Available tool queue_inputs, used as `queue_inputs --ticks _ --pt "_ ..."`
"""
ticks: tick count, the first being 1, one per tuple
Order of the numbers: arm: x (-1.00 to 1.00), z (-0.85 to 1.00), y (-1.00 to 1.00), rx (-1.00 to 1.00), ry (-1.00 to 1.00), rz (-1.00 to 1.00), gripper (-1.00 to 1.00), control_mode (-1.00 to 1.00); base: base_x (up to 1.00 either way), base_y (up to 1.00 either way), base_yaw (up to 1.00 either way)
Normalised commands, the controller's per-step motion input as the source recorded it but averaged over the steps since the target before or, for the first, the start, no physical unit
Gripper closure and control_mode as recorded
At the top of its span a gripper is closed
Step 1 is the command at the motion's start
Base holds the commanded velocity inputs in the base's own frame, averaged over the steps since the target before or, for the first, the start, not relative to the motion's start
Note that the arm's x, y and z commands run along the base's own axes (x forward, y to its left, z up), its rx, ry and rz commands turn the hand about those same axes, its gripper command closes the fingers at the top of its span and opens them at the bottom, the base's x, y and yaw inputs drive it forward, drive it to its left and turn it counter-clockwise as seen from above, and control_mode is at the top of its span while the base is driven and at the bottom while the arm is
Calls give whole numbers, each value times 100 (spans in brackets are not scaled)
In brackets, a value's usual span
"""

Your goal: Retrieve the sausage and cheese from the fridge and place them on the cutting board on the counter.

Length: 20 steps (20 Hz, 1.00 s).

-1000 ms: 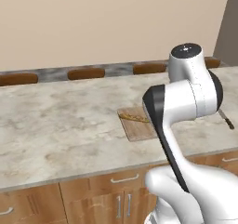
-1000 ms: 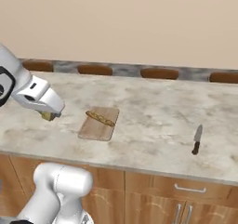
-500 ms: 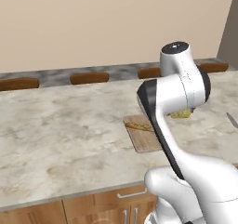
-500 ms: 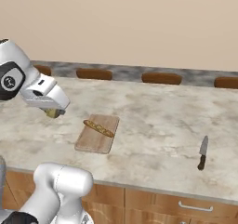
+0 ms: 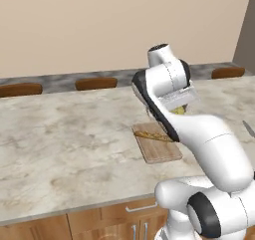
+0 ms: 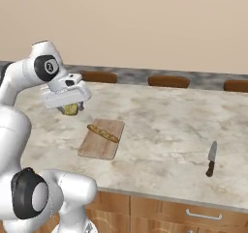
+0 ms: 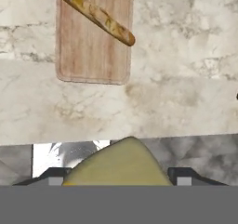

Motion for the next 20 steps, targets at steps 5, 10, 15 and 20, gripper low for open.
queue_inputs --ticks 5,10,15,20 --pt "100 -71 -38 15 30 38 100 -100 0 0 0" --pt "100 -22 -38 23 25 31 100 -100 0 0 0" --pt "100 -27 -20 15 13 25 100 -100 0 0 0" --pt "100 -51 -9 14 8 29 100 -100 0 0 0"
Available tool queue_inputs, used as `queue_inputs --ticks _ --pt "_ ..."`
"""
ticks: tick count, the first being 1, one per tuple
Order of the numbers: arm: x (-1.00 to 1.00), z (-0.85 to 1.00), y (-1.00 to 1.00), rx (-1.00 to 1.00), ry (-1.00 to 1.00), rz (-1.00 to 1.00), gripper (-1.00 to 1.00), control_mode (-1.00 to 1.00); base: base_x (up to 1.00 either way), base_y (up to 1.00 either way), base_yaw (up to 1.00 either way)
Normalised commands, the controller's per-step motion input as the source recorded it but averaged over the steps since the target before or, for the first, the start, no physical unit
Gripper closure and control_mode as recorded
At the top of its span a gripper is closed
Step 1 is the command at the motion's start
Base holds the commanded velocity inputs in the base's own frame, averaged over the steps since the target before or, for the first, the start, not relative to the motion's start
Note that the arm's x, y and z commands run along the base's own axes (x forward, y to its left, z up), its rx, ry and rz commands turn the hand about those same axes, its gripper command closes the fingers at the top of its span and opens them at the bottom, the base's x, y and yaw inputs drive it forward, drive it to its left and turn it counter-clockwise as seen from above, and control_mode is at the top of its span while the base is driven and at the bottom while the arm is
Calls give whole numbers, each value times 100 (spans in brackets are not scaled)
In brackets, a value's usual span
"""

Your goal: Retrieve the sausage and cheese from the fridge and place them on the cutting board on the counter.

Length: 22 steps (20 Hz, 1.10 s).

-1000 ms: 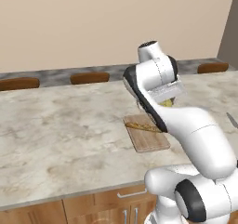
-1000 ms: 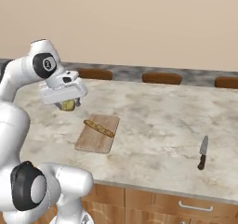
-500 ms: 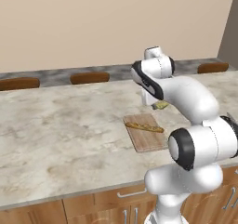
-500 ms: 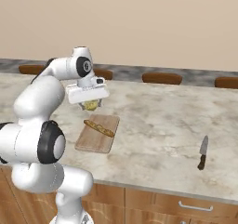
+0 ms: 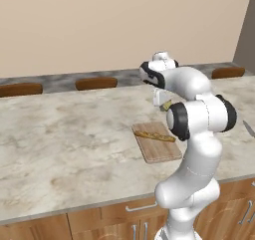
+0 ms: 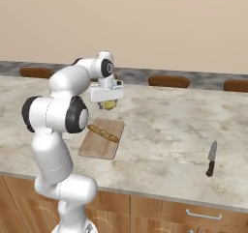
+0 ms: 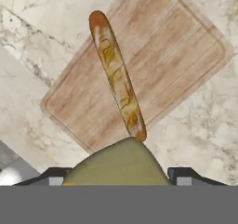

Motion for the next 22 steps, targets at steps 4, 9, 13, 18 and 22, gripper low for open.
queue_inputs --ticks 4,9,13,18,22 --pt "67 -71 0 6 1 29 100 -100 0 0 0" --pt "71 -75 0 1 1 29 100 -100 0 0 0" --pt "41 -66 0 1 1 28 100 -100 0 0 0" --pt "14 -52 0 1 1 19 100 -100 0 0 0" --pt "16 -27 1 4 0 5 100 -100 0 0 0"
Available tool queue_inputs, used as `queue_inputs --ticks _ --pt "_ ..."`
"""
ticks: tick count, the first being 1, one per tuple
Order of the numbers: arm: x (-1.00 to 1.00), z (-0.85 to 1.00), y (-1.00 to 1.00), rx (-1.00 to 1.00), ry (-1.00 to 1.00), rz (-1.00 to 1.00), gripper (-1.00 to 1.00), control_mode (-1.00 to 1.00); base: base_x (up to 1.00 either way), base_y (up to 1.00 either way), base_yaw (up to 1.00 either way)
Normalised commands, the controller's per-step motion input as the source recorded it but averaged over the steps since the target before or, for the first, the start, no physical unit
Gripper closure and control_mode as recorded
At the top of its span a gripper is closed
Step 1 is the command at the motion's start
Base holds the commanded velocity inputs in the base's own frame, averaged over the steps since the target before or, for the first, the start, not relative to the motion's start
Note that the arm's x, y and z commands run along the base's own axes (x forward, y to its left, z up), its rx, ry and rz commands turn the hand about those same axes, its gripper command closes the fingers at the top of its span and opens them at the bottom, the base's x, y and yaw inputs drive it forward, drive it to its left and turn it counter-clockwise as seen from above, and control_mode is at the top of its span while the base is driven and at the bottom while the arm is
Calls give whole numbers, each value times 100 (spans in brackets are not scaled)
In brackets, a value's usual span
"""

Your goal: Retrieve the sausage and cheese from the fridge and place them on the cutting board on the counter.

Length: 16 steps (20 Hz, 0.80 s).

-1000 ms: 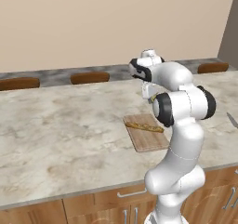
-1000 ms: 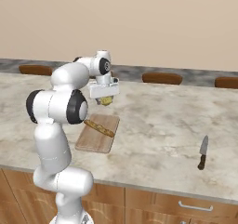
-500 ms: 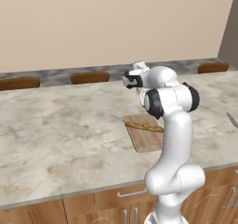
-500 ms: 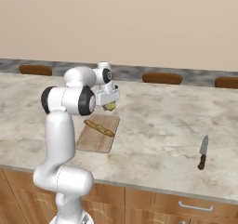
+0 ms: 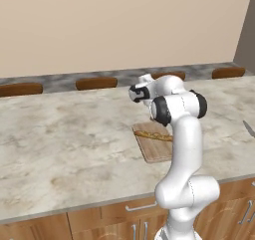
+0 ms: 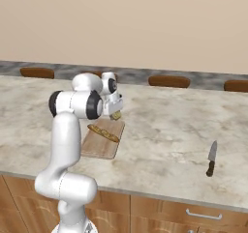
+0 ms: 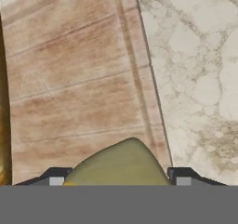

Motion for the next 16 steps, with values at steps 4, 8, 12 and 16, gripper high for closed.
queue_inputs --ticks 4,8,12,16 --pt "4 -20 6 4 0 0 100 -100 0 0 0" --pt "-24 -12 31 2 -3 -5 100 -100 0 0 0" --pt "-8 0 27 5 -2 -14 100 -100 0 0 0" --pt "-1 -8 0 10 0 -14 100 -100 0 0 0"
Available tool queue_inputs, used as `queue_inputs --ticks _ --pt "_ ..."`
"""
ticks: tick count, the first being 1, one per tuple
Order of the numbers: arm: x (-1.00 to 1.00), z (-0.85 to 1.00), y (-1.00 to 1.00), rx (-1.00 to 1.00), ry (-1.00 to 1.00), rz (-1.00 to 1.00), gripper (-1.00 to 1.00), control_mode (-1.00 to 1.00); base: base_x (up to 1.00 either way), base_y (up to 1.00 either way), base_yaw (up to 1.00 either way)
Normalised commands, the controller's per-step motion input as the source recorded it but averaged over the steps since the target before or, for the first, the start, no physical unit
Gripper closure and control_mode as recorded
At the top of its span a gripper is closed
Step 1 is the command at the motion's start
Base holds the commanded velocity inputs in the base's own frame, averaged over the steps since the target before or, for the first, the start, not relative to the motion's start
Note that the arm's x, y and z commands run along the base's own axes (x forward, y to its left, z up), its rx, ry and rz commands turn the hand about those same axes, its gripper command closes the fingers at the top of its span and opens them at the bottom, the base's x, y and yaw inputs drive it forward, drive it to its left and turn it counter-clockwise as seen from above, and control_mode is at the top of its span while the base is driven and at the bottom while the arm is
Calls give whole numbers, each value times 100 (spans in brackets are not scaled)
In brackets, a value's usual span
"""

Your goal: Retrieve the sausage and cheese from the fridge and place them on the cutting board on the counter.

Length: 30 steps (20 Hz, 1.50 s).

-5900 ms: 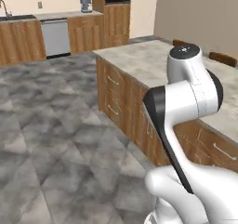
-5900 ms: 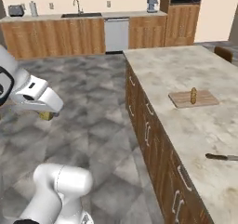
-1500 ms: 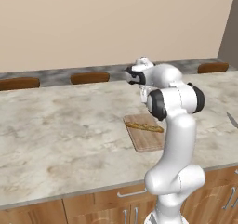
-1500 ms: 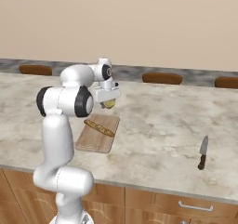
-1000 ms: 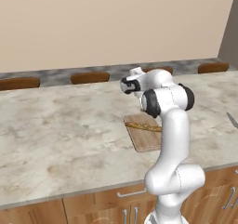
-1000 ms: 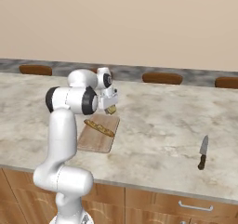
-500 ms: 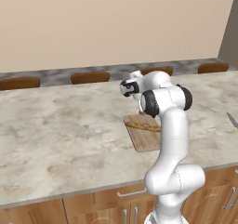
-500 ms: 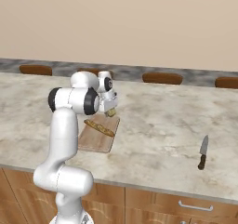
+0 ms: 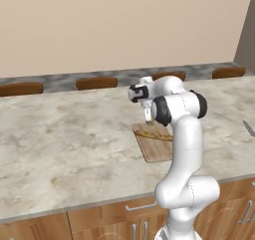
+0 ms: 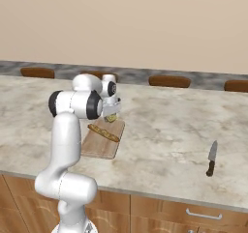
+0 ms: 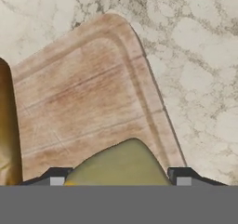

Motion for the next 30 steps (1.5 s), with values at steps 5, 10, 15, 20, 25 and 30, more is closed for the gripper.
queue_inputs --ticks 5,10,15,20,25,30 --pt "-35 -15 7 5 0 -13 -100 -100 0 0 0" --pt "-49 -6 6 3 -5 -16 -100 -100 0 0 0" --pt "33 -1 0 6 -8 -4 -100 -100 0 0 0" --pt "15 22 0 2 -12 0 -100 -100 0 0 0" --pt "-4 73 0 0 -2 -6 -100 -100 0 0 0" --pt "-36 75 0 1 0 -15 -100 -100 0 0 0"
